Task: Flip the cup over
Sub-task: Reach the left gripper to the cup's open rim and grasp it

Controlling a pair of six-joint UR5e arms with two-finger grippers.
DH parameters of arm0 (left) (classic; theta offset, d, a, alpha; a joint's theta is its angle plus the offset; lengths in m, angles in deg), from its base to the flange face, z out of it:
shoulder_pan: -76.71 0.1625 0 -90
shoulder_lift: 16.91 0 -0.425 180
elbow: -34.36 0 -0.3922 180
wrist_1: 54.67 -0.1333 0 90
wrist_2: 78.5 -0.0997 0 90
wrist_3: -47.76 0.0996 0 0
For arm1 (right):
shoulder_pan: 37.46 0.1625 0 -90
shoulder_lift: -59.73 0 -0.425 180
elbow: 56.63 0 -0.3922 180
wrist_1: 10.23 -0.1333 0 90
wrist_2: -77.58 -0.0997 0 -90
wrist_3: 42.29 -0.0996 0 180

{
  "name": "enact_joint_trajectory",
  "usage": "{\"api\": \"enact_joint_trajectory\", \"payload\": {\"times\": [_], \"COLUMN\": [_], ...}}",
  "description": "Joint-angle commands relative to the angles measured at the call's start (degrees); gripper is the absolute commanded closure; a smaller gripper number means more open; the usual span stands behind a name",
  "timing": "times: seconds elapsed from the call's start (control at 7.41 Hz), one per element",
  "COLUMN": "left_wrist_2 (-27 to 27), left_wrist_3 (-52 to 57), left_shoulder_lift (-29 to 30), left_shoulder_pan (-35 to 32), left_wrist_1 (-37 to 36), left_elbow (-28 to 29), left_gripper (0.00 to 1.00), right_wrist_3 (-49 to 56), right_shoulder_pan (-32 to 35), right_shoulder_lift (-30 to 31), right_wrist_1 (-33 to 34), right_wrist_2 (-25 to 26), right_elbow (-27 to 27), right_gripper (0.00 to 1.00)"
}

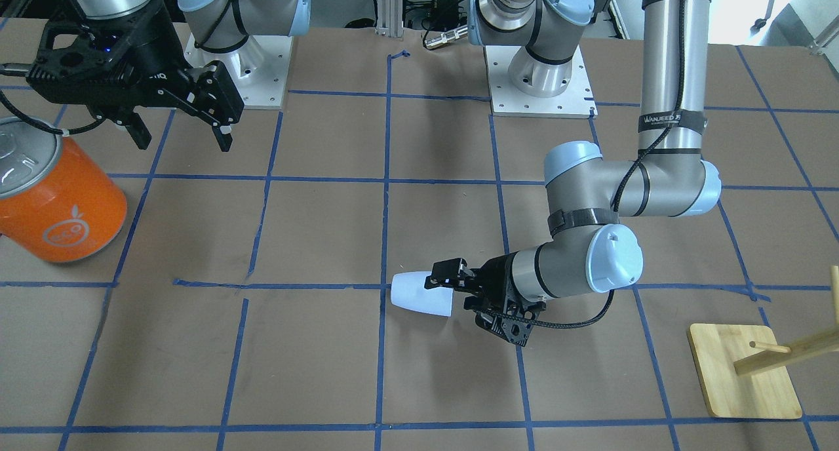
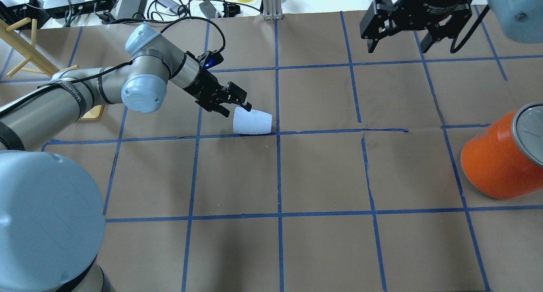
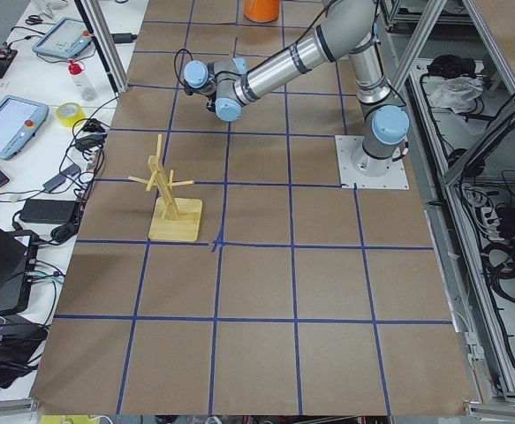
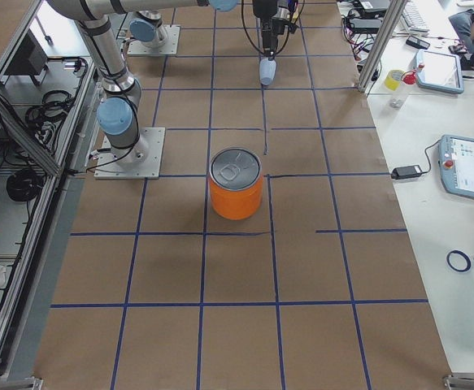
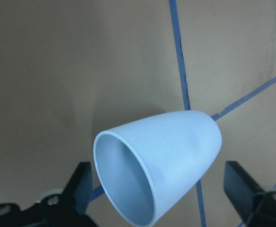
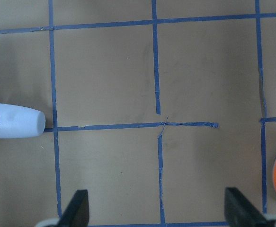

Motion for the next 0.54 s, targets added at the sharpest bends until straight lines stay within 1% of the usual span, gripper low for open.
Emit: {"api": "enact_joint_trajectory", "payload": {"times": [0.0, 0.13, 0.27, 0.4], "left_wrist_2": [4.1, 4.3, 4.4, 6.1], "left_wrist_3": [-4.1, -4.1, -4.0, -4.1], "left_shoulder_lift": [0.3, 0.5, 0.8, 0.7], "left_shoulder_pan": [-0.1, -0.2, -0.3, -0.3], "left_wrist_1": [0.1, 0.1, -1.0, -1.5], "left_elbow": [-0.3, -1.3, -3.7, -4.2], "left_gripper": [0.0, 0.0, 0.0, 0.0], "right_wrist_3": [0.0, -0.1, -0.1, -0.1], "right_shoulder_pan": [0.0, 0.1, 0.1, 0.1], "right_shoulder_lift": [0.0, 0.0, 0.0, 0.0], "right_wrist_1": [0.0, 0.0, 0.0, 0.0], "right_wrist_2": [-0.1, -0.1, -0.1, -0.1], "right_elbow": [0.2, 0.2, 0.2, 0.3], "right_gripper": [0.0, 0.0, 0.0, 0.0]}}
